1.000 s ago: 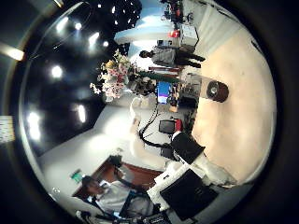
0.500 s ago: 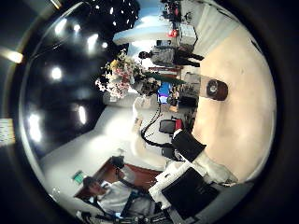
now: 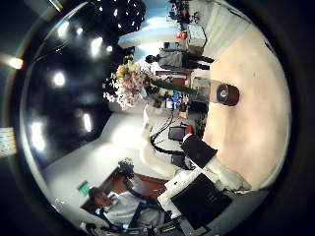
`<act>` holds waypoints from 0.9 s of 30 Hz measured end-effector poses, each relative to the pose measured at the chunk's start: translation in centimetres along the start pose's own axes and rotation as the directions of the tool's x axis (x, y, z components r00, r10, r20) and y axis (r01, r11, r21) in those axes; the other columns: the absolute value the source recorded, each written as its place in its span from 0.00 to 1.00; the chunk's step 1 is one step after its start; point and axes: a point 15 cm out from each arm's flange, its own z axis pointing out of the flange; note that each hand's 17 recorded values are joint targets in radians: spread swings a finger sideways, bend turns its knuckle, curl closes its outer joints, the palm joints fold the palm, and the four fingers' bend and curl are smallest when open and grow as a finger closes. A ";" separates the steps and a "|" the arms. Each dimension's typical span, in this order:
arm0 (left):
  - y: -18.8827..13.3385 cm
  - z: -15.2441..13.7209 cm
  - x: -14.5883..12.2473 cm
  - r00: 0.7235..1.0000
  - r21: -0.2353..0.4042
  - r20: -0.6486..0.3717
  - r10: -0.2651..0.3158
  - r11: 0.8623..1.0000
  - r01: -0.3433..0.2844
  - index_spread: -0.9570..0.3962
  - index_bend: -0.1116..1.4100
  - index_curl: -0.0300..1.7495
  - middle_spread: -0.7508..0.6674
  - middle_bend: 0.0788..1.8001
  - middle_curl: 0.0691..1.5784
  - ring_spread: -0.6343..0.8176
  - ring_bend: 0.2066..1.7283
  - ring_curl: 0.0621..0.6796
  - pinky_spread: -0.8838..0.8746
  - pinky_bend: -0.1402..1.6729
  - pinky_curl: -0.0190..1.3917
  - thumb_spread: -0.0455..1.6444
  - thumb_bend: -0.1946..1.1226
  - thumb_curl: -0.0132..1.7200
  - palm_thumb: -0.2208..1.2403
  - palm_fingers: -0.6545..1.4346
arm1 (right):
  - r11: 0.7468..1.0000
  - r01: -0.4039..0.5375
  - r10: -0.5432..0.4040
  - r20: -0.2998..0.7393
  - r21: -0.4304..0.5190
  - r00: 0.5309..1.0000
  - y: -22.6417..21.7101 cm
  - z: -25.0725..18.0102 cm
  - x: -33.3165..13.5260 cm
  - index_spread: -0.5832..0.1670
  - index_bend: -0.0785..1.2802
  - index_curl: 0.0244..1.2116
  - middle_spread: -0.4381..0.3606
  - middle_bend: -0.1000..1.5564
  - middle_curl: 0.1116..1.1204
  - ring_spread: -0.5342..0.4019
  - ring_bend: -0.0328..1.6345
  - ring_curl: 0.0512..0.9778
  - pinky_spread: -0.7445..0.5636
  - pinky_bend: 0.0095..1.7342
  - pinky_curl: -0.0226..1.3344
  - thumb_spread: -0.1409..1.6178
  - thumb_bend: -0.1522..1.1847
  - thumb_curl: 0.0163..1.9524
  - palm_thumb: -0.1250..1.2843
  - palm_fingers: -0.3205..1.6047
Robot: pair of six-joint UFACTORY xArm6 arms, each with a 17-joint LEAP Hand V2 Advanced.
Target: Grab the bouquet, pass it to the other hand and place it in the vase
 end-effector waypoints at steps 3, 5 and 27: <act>1.1 0.1 -0.3 1.000 -0.040 -0.024 0.017 0.999 -0.018 0.46 0.16 0.53 0.56 0.20 0.39 0.53 0.45 0.51 0.59 0.46 0.30 0.57 0.08 0.31 0.39 0.09 | 1.000 0.000 0.000 0.001 -0.001 1.000 0.0 0.1 0.0 0.31 0.18 0.21 0.61 0.18 0.21 0.79 0.31 0.20 0.90 0.31 0.23 0.65 0.10 0.23 0.61 0.20; 1.1 -0.3 -0.3 1.000 -0.034 -0.013 0.028 0.999 -0.028 0.54 0.11 0.47 0.68 0.14 0.33 0.63 0.39 0.42 0.69 0.42 0.26 0.55 0.09 0.28 0.34 0.10 | 1.000 0.000 0.000 0.000 -0.002 1.000 0.0 0.1 0.0 0.31 0.18 0.21 0.60 0.17 0.21 0.79 0.31 0.20 0.90 0.31 0.23 0.65 0.10 0.23 0.61 0.21; 4.0 -13.4 -3.1 0.988 0.206 0.150 -0.035 0.978 0.003 0.71 0.13 0.13 0.91 0.04 0.12 0.87 0.16 0.19 0.93 0.27 0.14 0.49 0.12 0.21 0.26 0.21 | 1.000 0.020 -0.020 -0.012 0.002 1.000 0.0 -1.1 0.1 0.34 0.18 0.22 0.62 0.18 0.20 0.78 0.30 0.19 0.90 0.30 0.22 0.65 0.10 0.23 0.61 0.23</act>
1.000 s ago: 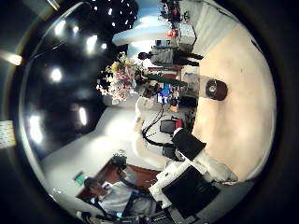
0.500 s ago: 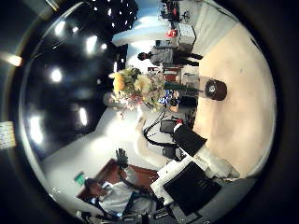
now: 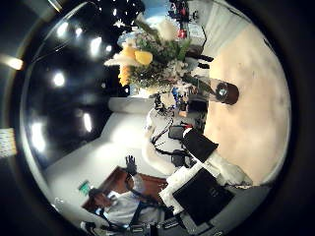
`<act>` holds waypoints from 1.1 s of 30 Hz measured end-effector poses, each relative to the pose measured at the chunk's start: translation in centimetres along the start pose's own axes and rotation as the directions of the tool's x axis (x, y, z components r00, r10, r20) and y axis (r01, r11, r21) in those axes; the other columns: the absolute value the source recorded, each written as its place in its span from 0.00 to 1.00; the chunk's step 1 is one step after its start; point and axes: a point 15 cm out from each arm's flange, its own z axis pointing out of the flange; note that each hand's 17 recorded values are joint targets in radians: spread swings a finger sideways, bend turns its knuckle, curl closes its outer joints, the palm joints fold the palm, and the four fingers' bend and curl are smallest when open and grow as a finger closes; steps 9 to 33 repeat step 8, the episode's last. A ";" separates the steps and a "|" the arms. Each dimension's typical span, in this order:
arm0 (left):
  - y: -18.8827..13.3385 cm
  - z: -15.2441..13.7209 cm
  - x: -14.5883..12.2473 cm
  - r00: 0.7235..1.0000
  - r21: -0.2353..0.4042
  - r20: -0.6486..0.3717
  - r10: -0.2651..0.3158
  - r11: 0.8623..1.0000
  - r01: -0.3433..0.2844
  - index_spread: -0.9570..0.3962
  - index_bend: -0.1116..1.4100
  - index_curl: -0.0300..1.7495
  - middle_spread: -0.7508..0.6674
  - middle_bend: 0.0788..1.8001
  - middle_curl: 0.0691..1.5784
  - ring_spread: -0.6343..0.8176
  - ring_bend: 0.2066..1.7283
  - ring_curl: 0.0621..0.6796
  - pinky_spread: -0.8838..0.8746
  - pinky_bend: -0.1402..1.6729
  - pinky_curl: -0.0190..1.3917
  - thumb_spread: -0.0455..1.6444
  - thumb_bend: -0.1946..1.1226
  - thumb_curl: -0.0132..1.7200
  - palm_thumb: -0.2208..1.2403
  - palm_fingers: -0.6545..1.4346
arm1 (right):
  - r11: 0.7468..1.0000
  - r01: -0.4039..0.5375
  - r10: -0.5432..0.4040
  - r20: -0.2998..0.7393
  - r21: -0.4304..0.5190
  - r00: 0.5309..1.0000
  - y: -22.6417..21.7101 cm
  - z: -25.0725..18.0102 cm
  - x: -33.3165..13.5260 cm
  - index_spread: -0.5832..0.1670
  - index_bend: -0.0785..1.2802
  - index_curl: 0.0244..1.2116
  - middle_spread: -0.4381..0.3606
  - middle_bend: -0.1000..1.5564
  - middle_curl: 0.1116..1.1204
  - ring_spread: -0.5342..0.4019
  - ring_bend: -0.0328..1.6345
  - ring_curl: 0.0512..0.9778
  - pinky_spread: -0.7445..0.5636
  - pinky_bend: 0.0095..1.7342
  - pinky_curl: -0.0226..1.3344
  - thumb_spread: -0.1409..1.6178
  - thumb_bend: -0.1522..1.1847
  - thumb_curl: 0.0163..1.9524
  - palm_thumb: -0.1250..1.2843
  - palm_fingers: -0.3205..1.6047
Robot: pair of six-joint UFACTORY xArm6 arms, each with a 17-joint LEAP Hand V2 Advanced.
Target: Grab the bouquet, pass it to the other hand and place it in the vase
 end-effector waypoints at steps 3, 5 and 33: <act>1.1 -0.9 0.6 1.000 0.014 0.008 -0.011 1.000 0.011 0.71 0.14 0.12 0.91 0.04 0.11 0.87 0.15 0.18 0.93 0.26 0.14 0.49 0.12 0.21 0.26 0.21 | 1.000 0.014 -0.014 -0.030 -0.005 0.999 -0.4 -1.0 0.6 0.33 0.18 0.22 0.61 0.18 0.20 0.78 0.30 0.19 0.90 0.29 0.22 0.64 0.10 0.23 0.61 0.24; 1.8 -1.2 0.9 1.000 0.027 0.009 -0.020 0.999 0.020 0.71 0.14 0.11 0.91 0.04 0.10 0.87 0.15 0.19 0.93 0.26 0.14 0.49 0.12 0.21 0.26 0.22 | 1.000 0.018 -0.019 -0.053 -0.018 0.998 -0.4 -1.7 1.5 0.33 0.18 0.22 0.61 0.18 0.20 0.78 0.30 0.19 0.91 0.30 0.22 0.64 0.10 0.23 0.61 0.24; 3.0 -1.2 1.3 1.000 0.038 0.006 -0.022 0.999 0.022 0.71 0.14 0.10 0.91 0.04 0.09 0.87 0.14 0.19 0.93 0.25 0.13 0.49 0.12 0.20 0.26 0.22 | 1.000 0.002 -0.004 -0.054 -0.024 0.999 -0.1 -2.3 2.4 0.33 0.18 0.22 0.61 0.17 0.20 0.78 0.30 0.19 0.91 0.29 0.22 0.64 0.10 0.23 0.61 0.24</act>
